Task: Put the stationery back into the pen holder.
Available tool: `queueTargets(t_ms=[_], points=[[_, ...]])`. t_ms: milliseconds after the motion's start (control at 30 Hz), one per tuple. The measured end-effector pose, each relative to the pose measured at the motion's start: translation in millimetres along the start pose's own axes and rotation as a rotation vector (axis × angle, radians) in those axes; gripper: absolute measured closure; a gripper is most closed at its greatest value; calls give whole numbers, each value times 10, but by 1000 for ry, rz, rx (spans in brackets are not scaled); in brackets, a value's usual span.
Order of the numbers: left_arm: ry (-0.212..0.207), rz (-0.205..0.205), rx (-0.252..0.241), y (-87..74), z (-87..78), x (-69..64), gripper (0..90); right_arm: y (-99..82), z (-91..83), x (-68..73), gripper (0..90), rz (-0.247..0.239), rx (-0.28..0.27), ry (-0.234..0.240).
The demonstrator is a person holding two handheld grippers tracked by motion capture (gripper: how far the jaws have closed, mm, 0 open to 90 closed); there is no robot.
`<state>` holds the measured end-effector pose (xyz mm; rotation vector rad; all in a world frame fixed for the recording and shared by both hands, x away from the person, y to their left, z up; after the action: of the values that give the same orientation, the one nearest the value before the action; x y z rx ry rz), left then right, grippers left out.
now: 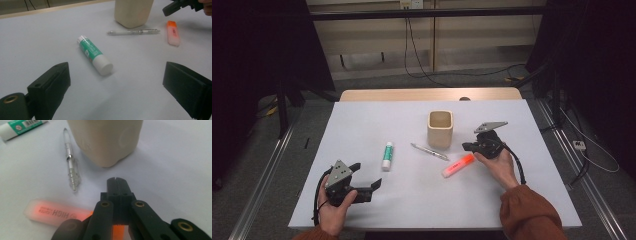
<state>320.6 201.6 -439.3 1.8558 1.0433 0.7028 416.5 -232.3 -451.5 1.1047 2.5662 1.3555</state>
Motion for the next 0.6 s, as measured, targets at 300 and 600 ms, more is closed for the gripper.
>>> queueTargets(t_ms=[300,600], points=[[-6,5,0,5,1,-8,75,-59,158,-88,900,11,68,4],[-9,6,-1,5,-1,-10,75,-121,166,-138,900,51,57,55]])
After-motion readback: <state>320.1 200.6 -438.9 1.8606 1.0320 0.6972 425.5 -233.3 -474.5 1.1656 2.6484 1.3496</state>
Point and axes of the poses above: each handheld gripper's, and its own axes: z roughly forward along the jaws, y roughly out of its top, x roughly to its left, the point moved 1 cm from there along z, roughly forward along the jaws, and after that the axes turned 15 degrees about y, right-handed, at the moved point
